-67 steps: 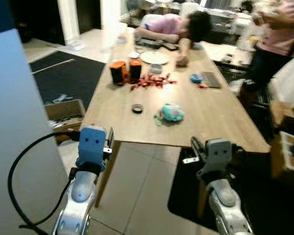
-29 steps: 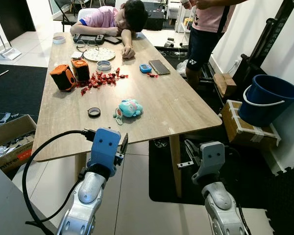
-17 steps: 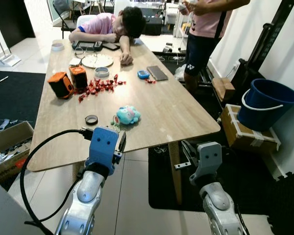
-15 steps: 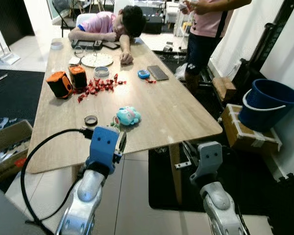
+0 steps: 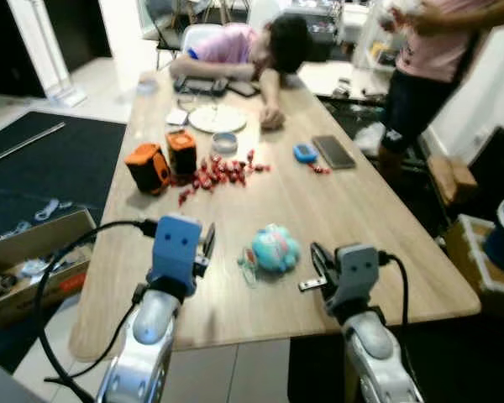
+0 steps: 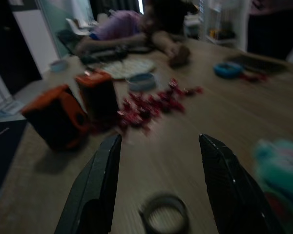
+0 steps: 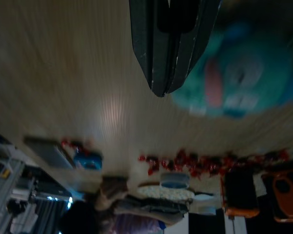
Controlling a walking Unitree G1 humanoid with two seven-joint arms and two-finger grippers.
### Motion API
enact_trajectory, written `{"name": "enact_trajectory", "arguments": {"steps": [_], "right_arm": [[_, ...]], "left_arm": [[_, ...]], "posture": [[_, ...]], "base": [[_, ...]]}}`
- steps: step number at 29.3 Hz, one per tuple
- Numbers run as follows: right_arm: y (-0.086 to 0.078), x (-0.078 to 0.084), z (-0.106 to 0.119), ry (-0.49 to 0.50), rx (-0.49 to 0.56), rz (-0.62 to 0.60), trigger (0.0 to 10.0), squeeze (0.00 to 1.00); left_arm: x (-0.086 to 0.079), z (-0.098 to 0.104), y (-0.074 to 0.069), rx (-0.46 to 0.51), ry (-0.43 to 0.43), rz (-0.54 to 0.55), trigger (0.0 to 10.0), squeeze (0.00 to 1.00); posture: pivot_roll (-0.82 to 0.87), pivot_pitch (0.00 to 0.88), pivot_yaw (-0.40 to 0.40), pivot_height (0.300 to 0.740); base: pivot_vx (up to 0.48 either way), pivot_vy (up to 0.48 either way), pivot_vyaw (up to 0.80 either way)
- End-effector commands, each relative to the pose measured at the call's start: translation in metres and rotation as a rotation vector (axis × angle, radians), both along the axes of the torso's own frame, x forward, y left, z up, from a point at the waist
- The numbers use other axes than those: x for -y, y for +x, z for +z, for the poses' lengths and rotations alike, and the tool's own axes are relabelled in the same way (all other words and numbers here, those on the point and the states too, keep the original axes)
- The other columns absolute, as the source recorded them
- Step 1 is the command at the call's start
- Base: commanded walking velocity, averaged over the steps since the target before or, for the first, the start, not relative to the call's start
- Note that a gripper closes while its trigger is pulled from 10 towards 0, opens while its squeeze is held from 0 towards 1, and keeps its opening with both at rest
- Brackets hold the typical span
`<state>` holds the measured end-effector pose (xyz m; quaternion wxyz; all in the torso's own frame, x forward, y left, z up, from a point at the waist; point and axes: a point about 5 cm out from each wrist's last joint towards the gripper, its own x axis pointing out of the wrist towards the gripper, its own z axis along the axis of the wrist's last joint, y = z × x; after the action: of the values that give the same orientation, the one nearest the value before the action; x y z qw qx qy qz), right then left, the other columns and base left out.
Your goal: Hang keys on a hook
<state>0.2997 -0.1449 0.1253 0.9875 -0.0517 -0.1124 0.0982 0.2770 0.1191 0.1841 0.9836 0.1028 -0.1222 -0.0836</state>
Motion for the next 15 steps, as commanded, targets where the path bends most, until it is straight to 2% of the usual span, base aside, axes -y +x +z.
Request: {"name": "enact_trajectory", "arguments": {"steps": [1, 5, 11, 15], "right_arm": [[-0.003, 0.0, -0.006, 0.003, -0.023, -0.004, 10.0, 0.0], [-0.003, 0.0, -0.007, 0.003, -0.023, -0.005, 10.0, 0.0], [-0.004, 0.001, -0.006, 0.0, -0.021, -0.006, 10.0, 0.0], [-0.002, 0.004, -0.004, 0.001, -0.013, -0.014, 10.0, 0.0]], "left_arm": [[-0.002, -0.007, -0.002, -0.035, -0.002, 0.006, 10.0, 0.0], [-0.003, -0.005, -0.003, -0.042, -0.002, -0.025, 10.0, 0.0], [-0.002, 0.005, -0.02, -0.068, 0.109, -0.265, 10.0, 0.0], [0.001, 0.013, -0.028, -0.082, 0.13, -0.373, 10.0, 0.0]], "posture": [[0.18, 0.132, -0.019, 0.74], [0.17, 0.131, -0.018, 0.74], [0.18, 0.134, -0.014, 0.74], [0.18, 0.134, -0.011, 0.74]], "base": [[0.266, 0.0, 0.0], [0.0, 0.0, 0.0], [0.0, 0.0, 0.0], [0.0, 0.0, 0.0]]}}
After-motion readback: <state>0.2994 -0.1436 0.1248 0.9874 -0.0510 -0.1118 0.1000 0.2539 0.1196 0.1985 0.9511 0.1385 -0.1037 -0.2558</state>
